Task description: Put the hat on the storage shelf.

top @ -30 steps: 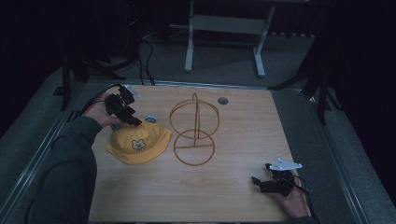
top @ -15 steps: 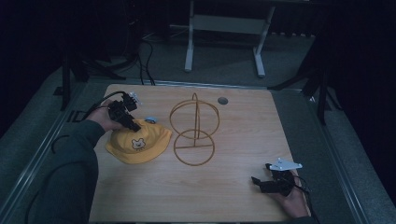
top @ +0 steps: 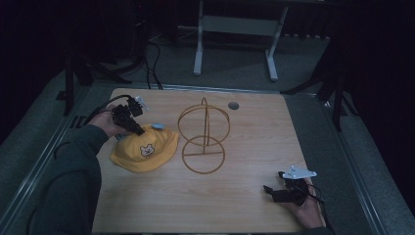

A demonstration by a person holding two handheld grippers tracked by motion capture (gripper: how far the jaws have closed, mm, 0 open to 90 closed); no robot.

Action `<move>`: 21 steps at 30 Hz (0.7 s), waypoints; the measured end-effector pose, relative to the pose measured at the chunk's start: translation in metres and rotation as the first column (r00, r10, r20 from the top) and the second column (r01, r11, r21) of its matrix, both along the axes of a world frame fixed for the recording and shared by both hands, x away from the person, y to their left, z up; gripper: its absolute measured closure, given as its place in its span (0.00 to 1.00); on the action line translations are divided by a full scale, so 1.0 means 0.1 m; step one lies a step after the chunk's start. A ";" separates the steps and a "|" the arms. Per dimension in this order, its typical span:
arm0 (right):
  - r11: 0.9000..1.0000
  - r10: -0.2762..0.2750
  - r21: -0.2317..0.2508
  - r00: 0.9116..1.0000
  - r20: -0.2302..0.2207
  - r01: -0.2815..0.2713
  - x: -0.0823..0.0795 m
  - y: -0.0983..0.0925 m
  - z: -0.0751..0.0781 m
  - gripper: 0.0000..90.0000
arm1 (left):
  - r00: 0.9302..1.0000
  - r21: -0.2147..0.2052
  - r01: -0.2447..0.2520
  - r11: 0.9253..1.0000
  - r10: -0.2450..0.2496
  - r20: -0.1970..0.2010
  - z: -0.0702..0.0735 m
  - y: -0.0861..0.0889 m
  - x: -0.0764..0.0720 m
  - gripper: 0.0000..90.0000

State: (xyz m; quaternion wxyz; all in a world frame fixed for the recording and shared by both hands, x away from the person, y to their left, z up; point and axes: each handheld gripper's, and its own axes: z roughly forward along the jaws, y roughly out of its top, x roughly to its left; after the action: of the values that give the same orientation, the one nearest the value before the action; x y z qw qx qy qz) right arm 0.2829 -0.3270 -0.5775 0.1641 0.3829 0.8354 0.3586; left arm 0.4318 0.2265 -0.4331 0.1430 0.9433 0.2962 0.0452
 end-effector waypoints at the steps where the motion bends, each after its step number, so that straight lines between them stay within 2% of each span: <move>1: 1.000 0.001 0.000 1.000 0.001 -0.001 0.00 0.00 0.00 0.15 | 1.000 0.000 0.000 1.000 0.000 0.000 0.00 0.00 0.00 0.93; 4: 1.000 0.000 0.000 1.000 0.000 0.000 0.00 0.00 0.00 0.15 | 1.000 -0.022 -0.008 1.000 0.008 0.012 0.06 0.03 -0.02 0.93; 21: 1.000 0.000 0.000 1.000 0.000 0.000 0.00 0.00 0.00 0.15 | 0.999 -0.034 -0.001 0.999 0.003 0.048 0.26 0.10 -0.07 0.93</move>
State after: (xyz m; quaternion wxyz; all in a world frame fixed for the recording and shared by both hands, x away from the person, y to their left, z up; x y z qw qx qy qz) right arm 0.2829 -0.3270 -0.5775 0.1641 0.3829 0.8354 0.3586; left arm 0.4245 0.2363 -0.4073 0.1661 0.9390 0.2945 0.0630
